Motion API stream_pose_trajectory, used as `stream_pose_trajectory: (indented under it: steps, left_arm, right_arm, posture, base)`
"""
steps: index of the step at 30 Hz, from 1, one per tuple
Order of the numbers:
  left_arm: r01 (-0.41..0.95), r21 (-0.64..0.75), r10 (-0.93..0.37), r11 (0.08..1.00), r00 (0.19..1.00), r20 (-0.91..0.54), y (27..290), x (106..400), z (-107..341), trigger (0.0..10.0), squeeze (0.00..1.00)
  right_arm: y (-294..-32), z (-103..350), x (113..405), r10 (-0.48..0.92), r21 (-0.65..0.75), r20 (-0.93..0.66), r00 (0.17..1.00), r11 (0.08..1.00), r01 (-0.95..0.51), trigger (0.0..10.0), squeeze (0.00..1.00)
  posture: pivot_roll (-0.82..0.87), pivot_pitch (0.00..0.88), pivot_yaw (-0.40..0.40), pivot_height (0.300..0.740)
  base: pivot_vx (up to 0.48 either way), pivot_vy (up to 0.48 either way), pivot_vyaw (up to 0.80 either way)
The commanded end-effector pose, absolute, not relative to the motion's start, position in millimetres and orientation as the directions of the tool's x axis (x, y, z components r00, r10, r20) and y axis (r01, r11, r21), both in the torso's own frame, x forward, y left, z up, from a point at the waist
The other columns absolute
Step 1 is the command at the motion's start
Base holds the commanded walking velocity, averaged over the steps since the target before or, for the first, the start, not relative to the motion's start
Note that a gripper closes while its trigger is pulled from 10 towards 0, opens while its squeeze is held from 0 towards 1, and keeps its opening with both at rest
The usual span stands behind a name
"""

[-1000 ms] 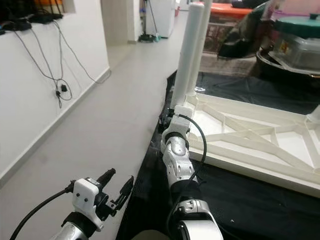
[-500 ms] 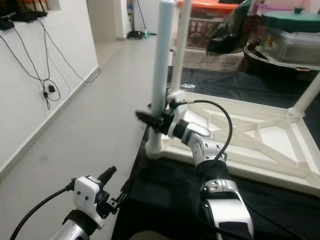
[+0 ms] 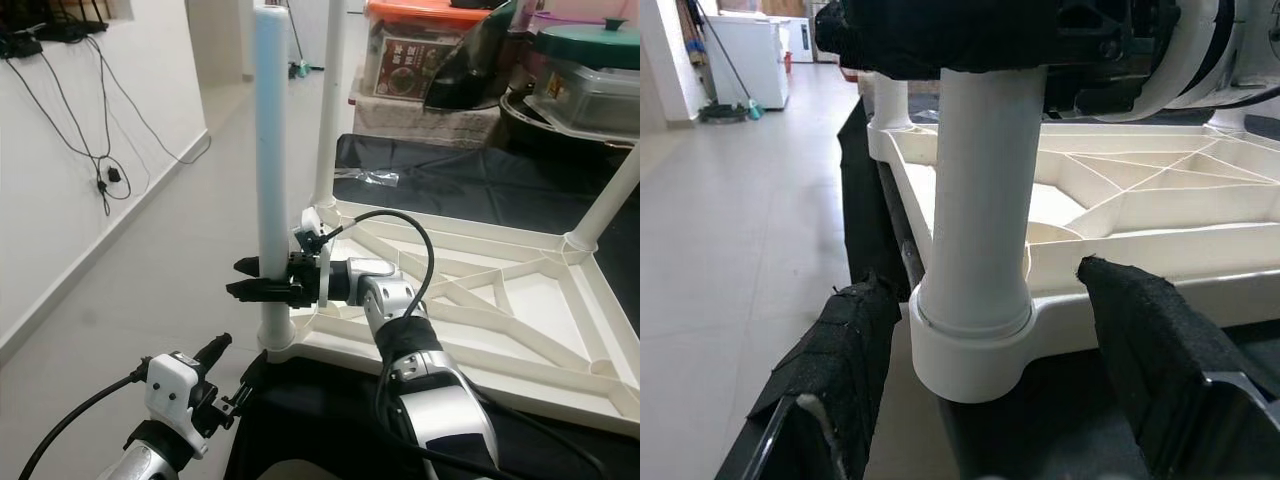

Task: Building children table

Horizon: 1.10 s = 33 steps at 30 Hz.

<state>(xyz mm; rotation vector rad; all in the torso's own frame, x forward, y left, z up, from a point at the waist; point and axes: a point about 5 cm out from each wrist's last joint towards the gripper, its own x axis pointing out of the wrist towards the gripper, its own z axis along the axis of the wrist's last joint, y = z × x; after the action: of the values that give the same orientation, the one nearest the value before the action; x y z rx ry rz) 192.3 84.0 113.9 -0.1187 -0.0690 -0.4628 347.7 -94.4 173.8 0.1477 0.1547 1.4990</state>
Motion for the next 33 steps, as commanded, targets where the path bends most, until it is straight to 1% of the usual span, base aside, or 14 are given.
stream_pose_trajectory:
  steps: [1,5,6,7,8,9,11,19,24,25,26,27,28,33]
  left_arm:
    - [0.445,-0.108,-0.439,0.889,0.896,0.070,85,191,110,10.0,0.00]
    - [0.445,-0.108,-0.439,0.889,0.896,0.070,85,191,110,10.0,0.00]
    - [0.445,-0.109,-0.439,0.889,0.896,0.070,85,191,110,10.0,0.00]
    - [0.445,-0.111,-0.440,0.888,0.895,0.068,85,191,109,10.0,0.00]
    - [0.446,-0.112,-0.441,0.888,0.895,0.067,85,191,109,10.0,0.00]
    - [0.446,-0.112,-0.441,0.888,0.895,0.067,85,191,109,10.0,0.00]
    - [0.447,-0.114,-0.442,0.887,0.895,0.066,85,191,108,10.0,0.00]
    - [0.447,-0.111,-0.443,0.887,0.894,0.066,85,190,108,10.0,0.00]
    - [0.448,-0.111,-0.443,0.887,0.894,0.066,85,190,108,10.0,0.00]
    - [0.448,-0.111,-0.443,0.887,0.894,0.066,85,190,108,10.0,0.00]
    - [0.448,-0.111,-0.444,0.887,0.894,0.066,85,190,108,10.0,0.00]
    - [0.449,-0.111,-0.444,0.887,0.894,0.066,85,190,108,10.0,0.00]
    - [0.449,-0.111,-0.444,0.887,0.894,0.066,85,190,108,10.0,0.00]
    - [0.449,-0.111,-0.444,0.887,0.894,0.067,85,190,108,10.0,0.00]
  right_arm:
    - [-90,167,350,0.992,0.216,-0.036,0.124,0.129,-0.968,0.0,0.00]
    - [-90,167,350,0.992,0.216,-0.036,0.124,0.129,-0.968,0.0,0.00]
    - [-92,165,355,0.969,0.177,-0.051,0.243,0.249,-0.952,0.0,0.00]
    - [-103,159,372,0.796,0.144,-0.101,0.597,0.606,-0.782,0.0,0.00]
    - [-114,155,381,0.596,0.119,-0.132,0.792,0.803,-0.585,0.0,0.00]
    - [-114,155,381,0.596,0.119,-0.132,0.792,0.803,-0.585,0.0,0.00]
    - [-137,146,384,0.231,0.057,-0.166,0.959,0.973,-0.225,0.0,0.00]
    - [-164,137,360,-0.282,0.024,-0.136,0.950,0.957,0.288,0.0,0.00]
    - [-161,134,359,-0.323,0.041,-0.168,0.932,0.942,0.334,0.0,0.00]
    - [-157,133,360,-0.325,0.050,-0.179,0.929,0.940,0.339,2.9,0.00]
    - [-151,134,361,-0.307,0.063,-0.183,0.934,0.944,0.323,10.0,0.00]
    - [-147,134,363,-0.294,0.071,-0.183,0.938,0.948,0.311,10.0,0.00]
    - [-141,138,363,-0.257,0.112,-0.154,0.954,0.955,0.275,10.0,1.00]
    - [-129,149,366,-0.180,0.163,-0.075,0.981,0.968,0.190,10.0,1.00]
  posture:
    - [0.06,0.000,-0.036,0.740]
    - [0.06,0.000,-0.036,0.740]
    - [0.06,0.000,-0.036,0.740]
    - [0.04,0.000,-0.024,0.740]
    - [0.04,0.000,-0.024,0.740]
    - [0.04,0.000,-0.024,0.740]
    - [0.05,0.000,-0.027,0.740]
    - [0.05,0.000,-0.031,0.740]
    - [0.05,0.000,-0.032,0.740]
    - [0.05,0.000,-0.032,0.740]
    - [0.05,0.000,-0.032,0.740]
    - [0.05,0.000,-0.032,0.740]
    - [0.05,0.000,-0.032,0.740]
    - [0.05,0.000,-0.034,0.740]
  base:
    - [0.000,0.000,0.00]
    - [0.000,0.000,0.00]
    - [0.000,0.000,0.00]
    - [0.000,0.000,0.00]
    - [0.000,0.000,0.00]
    - [0.000,0.000,0.00]
    - [0.000,0.000,0.00]
    - [0.000,0.000,0.00]
    - [0.000,0.000,0.00]
    - [0.000,0.000,0.00]
    - [0.000,0.000,0.00]
    - [0.000,0.000,0.00]
    - [0.000,0.000,0.00]
    - [0.000,0.000,0.00]
